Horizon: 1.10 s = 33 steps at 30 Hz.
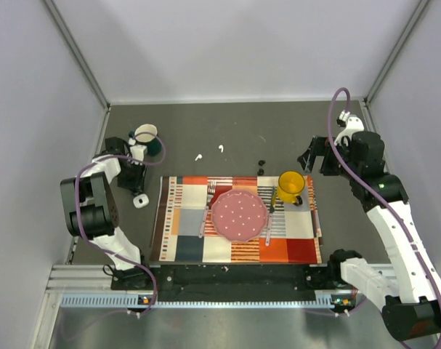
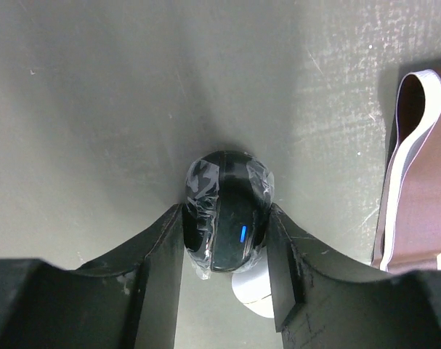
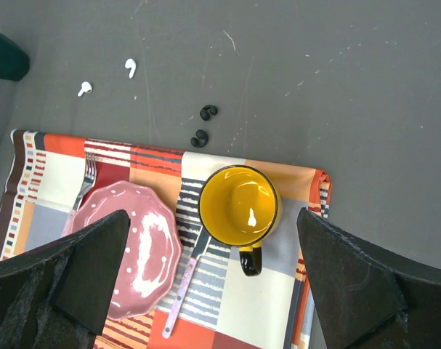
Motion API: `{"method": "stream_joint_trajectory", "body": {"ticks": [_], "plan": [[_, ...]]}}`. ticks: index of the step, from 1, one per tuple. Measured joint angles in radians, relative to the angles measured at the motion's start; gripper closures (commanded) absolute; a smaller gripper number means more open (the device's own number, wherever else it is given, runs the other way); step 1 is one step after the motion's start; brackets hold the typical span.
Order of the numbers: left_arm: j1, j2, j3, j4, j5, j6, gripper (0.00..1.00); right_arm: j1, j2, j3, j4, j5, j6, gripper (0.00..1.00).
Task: Insert the wireless bluetooth earbuds into the charging case
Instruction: Pick up the charging case at the center of the board.
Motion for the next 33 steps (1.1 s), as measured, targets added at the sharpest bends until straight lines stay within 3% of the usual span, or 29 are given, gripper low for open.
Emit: {"method": "stream_joint_trajectory", "body": {"ticks": [7, 15, 21, 27, 33], "plan": [[0.000, 0.000, 0.003, 0.000, 0.015, -0.006, 0.95, 0.000, 0.000, 0.000, 0.000, 0.000, 0.000, 0.01], [0.001, -0.086, 0.011, -0.023, 0.060, -0.019, 1.00, 0.000, 0.001, 0.000, -0.001, -0.013, 0.018, 0.01], [0.000, -0.308, 0.013, -0.023, 0.153, -0.050, 1.00, 0.000, 0.044, 0.000, 0.000, -0.092, 0.073, 0.04], [-0.029, -0.573, -0.018, 0.051, 0.364, -0.111, 0.99, 0.000, 0.086, -0.023, 0.050, -0.248, 0.183, 0.12], [-0.194, -0.782, -0.122, 0.156, 0.534, -0.157, 0.98, 0.032, 0.091, -0.090, 0.147, -0.370, 0.311, 0.16]]}}
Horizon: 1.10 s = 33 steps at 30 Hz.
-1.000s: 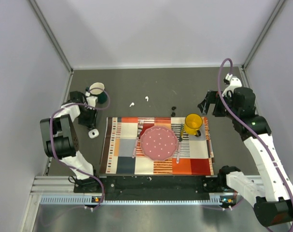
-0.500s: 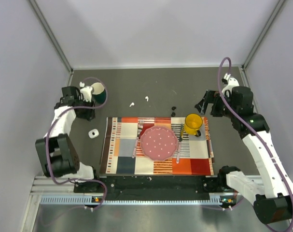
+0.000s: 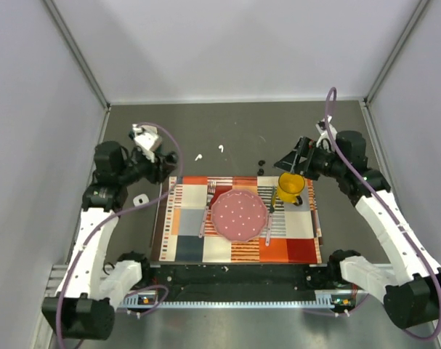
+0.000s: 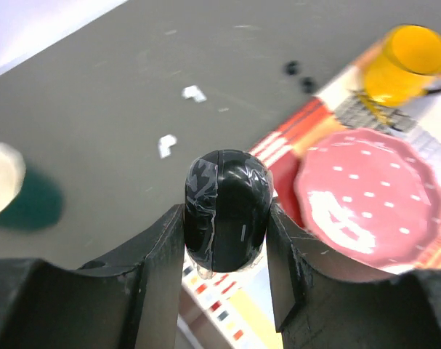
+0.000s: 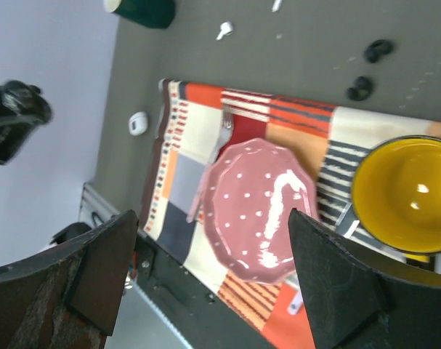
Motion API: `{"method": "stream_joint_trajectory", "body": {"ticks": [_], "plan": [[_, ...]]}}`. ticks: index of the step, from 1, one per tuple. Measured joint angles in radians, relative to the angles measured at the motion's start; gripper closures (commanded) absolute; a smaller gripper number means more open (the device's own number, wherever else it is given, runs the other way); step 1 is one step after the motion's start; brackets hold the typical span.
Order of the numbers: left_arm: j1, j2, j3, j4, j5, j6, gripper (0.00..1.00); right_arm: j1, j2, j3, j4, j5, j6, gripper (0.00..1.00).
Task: Insert the wireless bluetooth earbuds into the charging case
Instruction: Pick up the charging case at the center of the board.
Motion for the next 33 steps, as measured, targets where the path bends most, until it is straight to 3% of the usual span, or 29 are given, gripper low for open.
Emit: {"method": "stream_joint_trajectory", "body": {"ticks": [4, 10, 18, 33], "plan": [[-0.225, -0.042, -0.036, 0.024, -0.018, -0.002, 0.97, 0.077, 0.004, -0.001, 0.039, -0.005, 0.040, 0.19], [-0.399, -0.056, -0.064, 0.069, -0.108, -0.012, 0.95, 0.208, 0.026, -0.001, 0.061, 0.030, 0.074, 0.23], [-0.549, -0.046, -0.064, 0.109, -0.221, -0.010, 0.96, 0.384, 0.075, 0.035, 0.085, 0.134, 0.119, 0.28], [-0.723, 0.011, -0.065, 0.116, -0.328, -0.005, 0.96, 0.488, 0.218, 0.134, 0.172, 0.181, 0.164, 0.32]]}}
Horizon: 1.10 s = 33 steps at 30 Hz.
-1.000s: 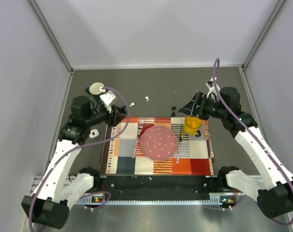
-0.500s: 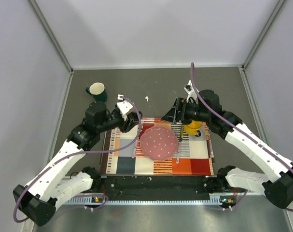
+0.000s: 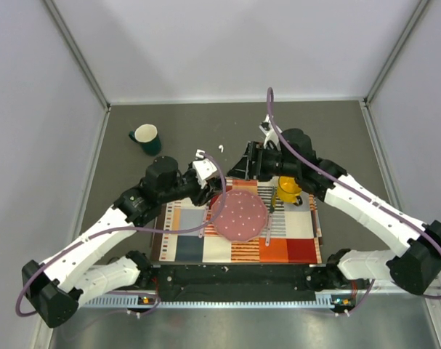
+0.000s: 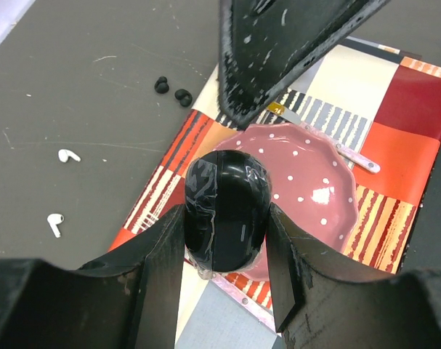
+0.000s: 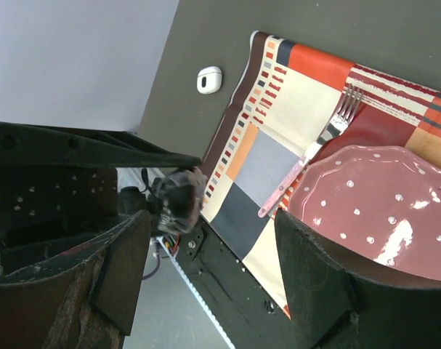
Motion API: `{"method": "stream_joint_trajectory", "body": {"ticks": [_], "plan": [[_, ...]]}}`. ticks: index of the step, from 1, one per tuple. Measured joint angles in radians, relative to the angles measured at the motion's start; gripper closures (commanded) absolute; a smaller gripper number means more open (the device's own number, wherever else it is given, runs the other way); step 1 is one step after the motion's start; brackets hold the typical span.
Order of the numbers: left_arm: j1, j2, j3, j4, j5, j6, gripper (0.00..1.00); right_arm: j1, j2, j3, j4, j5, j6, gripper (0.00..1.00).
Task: Insert the wireless bluetooth earbuds into the charging case
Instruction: Pick up the charging case at the center of the board.
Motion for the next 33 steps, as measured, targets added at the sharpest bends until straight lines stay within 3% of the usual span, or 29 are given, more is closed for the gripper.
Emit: {"method": "stream_joint_trajectory", "body": {"ticks": [20, 33], "plan": [[-0.068, 0.061, 0.024, 0.013, -0.058, 0.014, 0.95, 0.043, 0.093, 0.036, 0.023, -0.053, -0.012, 0.44], [-0.080, 0.069, 0.024, 0.020, -0.063, 0.014, 0.95, 0.043, 0.098, 0.036, 0.019, -0.093, -0.023, 0.59]]}}
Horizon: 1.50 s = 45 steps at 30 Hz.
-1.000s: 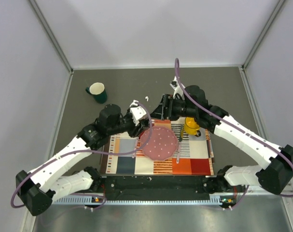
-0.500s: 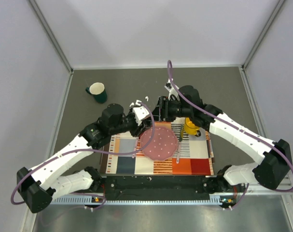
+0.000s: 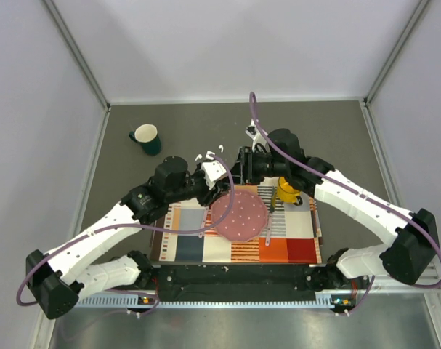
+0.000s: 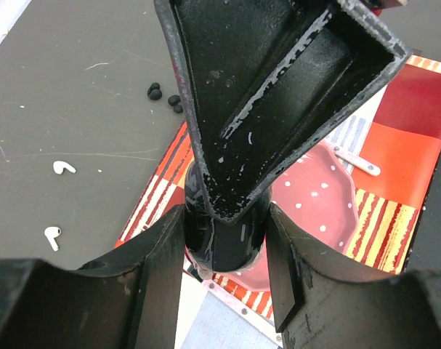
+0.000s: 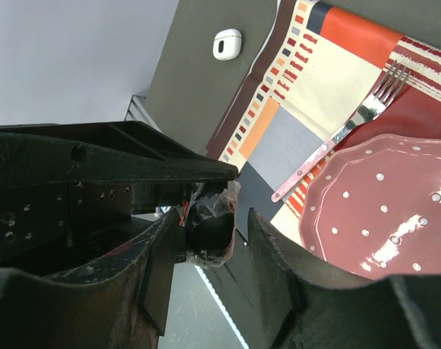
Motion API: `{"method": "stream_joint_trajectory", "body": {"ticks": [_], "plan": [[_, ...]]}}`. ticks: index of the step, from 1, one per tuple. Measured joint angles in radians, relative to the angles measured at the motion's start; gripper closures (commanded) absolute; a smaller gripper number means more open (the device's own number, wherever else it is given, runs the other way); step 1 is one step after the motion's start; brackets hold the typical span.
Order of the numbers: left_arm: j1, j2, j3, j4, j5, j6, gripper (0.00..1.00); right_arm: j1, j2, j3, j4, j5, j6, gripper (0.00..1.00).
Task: Insert the wireless bluetooth earbuds into the charging case
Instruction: Pick up the charging case at the center of the board.
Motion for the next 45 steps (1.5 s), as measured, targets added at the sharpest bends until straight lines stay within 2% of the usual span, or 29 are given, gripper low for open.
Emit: {"method": "stream_joint_trajectory", "body": {"ticks": [2, 6, 7, 8, 9, 10, 14, 15, 17, 18, 20, 21, 22, 24, 33, 36, 40, 45], "plan": [[0.000, 0.000, 0.000, 0.000, 0.000, 0.000, 0.95, 0.000, 0.000, 0.000, 0.000, -0.008, -0.004, 0.62], [-0.001, 0.000, 0.000, 0.000, -0.001, -0.001, 0.95, 0.000, 0.000, 0.000, -0.001, -0.019, -0.018, 0.83], [-0.001, -0.001, 0.000, 0.000, -0.002, -0.001, 0.94, 0.000, 0.000, 0.000, -0.002, -0.017, -0.019, 0.84], [-0.001, -0.002, 0.000, 0.000, -0.004, 0.000, 0.91, 0.000, 0.000, 0.000, -0.002, -0.017, -0.020, 0.85], [-0.001, -0.003, 0.000, 0.000, -0.004, 0.000, 0.89, 0.000, 0.000, 0.000, -0.002, -0.018, -0.019, 0.94], [-0.001, -0.003, 0.000, 0.000, -0.005, -0.001, 0.86, 0.000, 0.000, 0.000, -0.001, -0.017, -0.021, 0.96], [-0.001, -0.005, 0.000, 0.000, -0.005, -0.008, 0.66, 0.000, 0.000, 0.000, 0.000, -0.018, -0.022, 1.00], [-0.001, -0.005, 0.000, 0.000, -0.005, -0.012, 0.55, 0.000, 0.000, 0.000, 0.000, -0.017, -0.023, 1.00], [-0.001, -0.006, 0.000, 0.000, -0.006, -0.022, 0.45, 0.000, -0.001, 0.000, 0.000, -0.014, -0.024, 1.00], [-0.001, -0.009, 0.000, 0.000, -0.008, -0.030, 0.35, 0.000, -0.002, 0.000, 0.000, -0.012, -0.024, 1.00], [-0.001, -0.018, 0.000, 0.007, -0.012, -0.046, 0.27, 0.005, -0.012, -0.001, 0.003, 0.001, -0.031, 1.00], [-0.001, -0.026, 0.000, 0.014, -0.013, -0.063, 0.20, 0.005, -0.018, -0.002, 0.008, 0.008, -0.033, 1.00], [-0.001, -0.038, 0.000, 0.021, -0.016, -0.083, 0.08, 0.005, -0.029, -0.009, 0.023, 0.021, -0.035, 1.00], [-0.002, -0.062, 0.000, 0.031, -0.019, -0.107, 0.01, 0.005, -0.062, -0.035, 0.048, 0.046, -0.035, 1.00], [-0.002, -0.210, -0.053, 0.105, -0.023, -0.201, 0.01, -0.007, -0.187, -0.140, 0.167, 0.135, -0.037, 1.00], [0.017, -0.249, -0.064, 0.110, -0.022, -0.244, 0.01, -0.027, -0.248, -0.214, 0.263, 0.133, -0.042, 1.00], [0.142, -0.294, -0.084, 0.178, 0.057, -0.348, 0.01, -0.067, -0.361, -0.312, 0.368, 0.108, -0.045, 1.00], [0.374, -0.331, -0.178, 0.414, 0.264, -0.597, 0.01, -0.120, -0.430, -0.343, 0.491, 0.020, -0.053, 1.00]]}}
